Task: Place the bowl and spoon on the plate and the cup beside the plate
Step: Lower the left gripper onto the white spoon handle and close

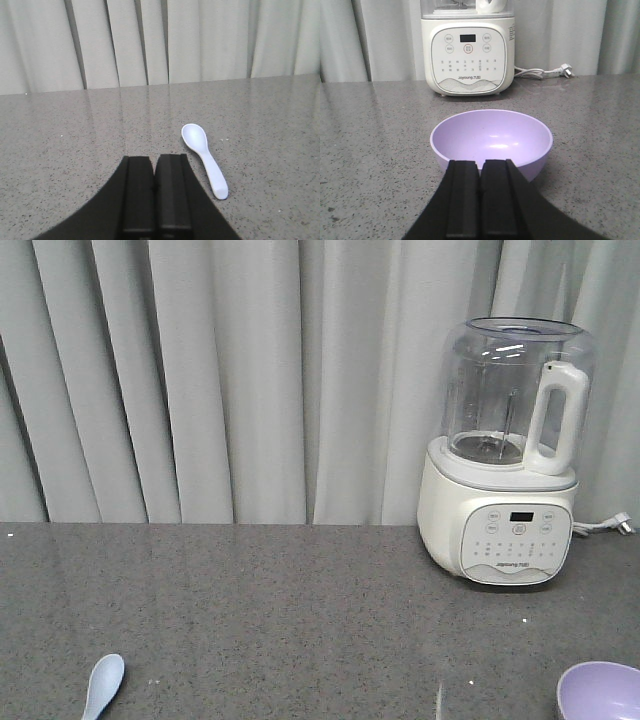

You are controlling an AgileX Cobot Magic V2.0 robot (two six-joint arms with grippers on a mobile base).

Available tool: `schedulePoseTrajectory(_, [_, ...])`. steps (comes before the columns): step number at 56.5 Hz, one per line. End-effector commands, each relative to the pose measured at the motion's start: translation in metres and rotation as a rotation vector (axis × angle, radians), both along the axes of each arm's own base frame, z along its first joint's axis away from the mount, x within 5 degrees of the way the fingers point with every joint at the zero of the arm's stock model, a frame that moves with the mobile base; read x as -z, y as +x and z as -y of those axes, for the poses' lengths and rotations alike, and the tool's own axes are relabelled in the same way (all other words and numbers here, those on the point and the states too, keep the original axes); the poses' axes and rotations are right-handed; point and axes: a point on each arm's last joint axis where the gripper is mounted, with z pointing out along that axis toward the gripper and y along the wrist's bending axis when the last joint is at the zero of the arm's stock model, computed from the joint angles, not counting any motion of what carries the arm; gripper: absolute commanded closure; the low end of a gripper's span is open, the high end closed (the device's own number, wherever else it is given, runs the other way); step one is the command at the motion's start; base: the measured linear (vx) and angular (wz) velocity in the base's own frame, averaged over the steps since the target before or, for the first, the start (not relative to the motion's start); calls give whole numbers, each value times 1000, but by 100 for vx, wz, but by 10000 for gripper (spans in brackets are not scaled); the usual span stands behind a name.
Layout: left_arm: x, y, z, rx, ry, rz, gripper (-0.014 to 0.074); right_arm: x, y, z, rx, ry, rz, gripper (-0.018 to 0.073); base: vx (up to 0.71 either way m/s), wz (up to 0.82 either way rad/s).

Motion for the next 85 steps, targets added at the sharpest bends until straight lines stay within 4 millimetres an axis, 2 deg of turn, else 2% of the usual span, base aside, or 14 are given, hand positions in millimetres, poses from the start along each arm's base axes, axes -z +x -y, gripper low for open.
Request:
schedulePoseTrajectory(1, [-20, -3, 0, -4, -3, 160, 603, -8, 0, 1, 9, -17, 101, 568, 0, 0])
schedulePoseTrajectory(6, [-28, -4, -1, -6, -8, 231, 603, -20, -1, 1, 13, -20, 216, 568, 0, 0])
schedulePoseTrajectory(12, [-55, -12, -1, 2, -81, 428, 603, -48, -7, 1, 18, -28, 388, 568, 0, 0])
schedulePoseTrajectory(20, [-114, -31, -2, 29, -168, 602, 603, -123, -30, -1, 28, -116, 552, 568, 0, 0])
schedulePoseTrajectory(26, [-178, -40, -3, 23, -136, 614, 603, -195, -47, -2, 44, -169, 634, 568, 0, 0])
schedulePoseTrajectory(33, [-244, -18, -1, 12, -94, 559, 603, -261, -28, -1, 51, -212, 592, 568, 0, 0])
schedulePoseTrajectory(37, [-267, 13, 1, 12, -93, 497, 603, -283, 3, 1, 41, -198, 498, 568, 0, 0])
schedulePoseTrajectory(42, [-277, 51, 3, 11, -89, 423, 603, -287, 41, 3, 22, -157, 380, 568, 0, 0])
schedulePoseTrajectory(48, [-268, 86, 5, 9, -94, 324, 603, -272, 74, 4, 1, -106, 245, 568, 0, 0])
schedulePoseTrajectory(54, [-259, 103, 6, 7, -90, 260, 599, -262, 89, 4, -12, -76, 163, 563, 0, 0])
schedulePoseTrajectory(61, [-257, 108, 6, 6, -89, 242, 561, -262, 89, 4, -13, -76, 157, 517, 0, 0])
schedulePoseTrajectory(67, [-257, 108, 6, 6, -87, 243, 465, -263, 88, 4, -12, -94, 164, 406, 0, 0])
schedulePoseTrajectory(80, [-256, 108, 6, 6, -91, 238, 126, -263, 88, 3, -14, -54, 171, -10, 0, 0])
schedulePoseTrajectory(85, [-258, 109, 6, 16, -203, 247, 59, -264, 88, 3, -14, -54, 173, -102, 0, 0])
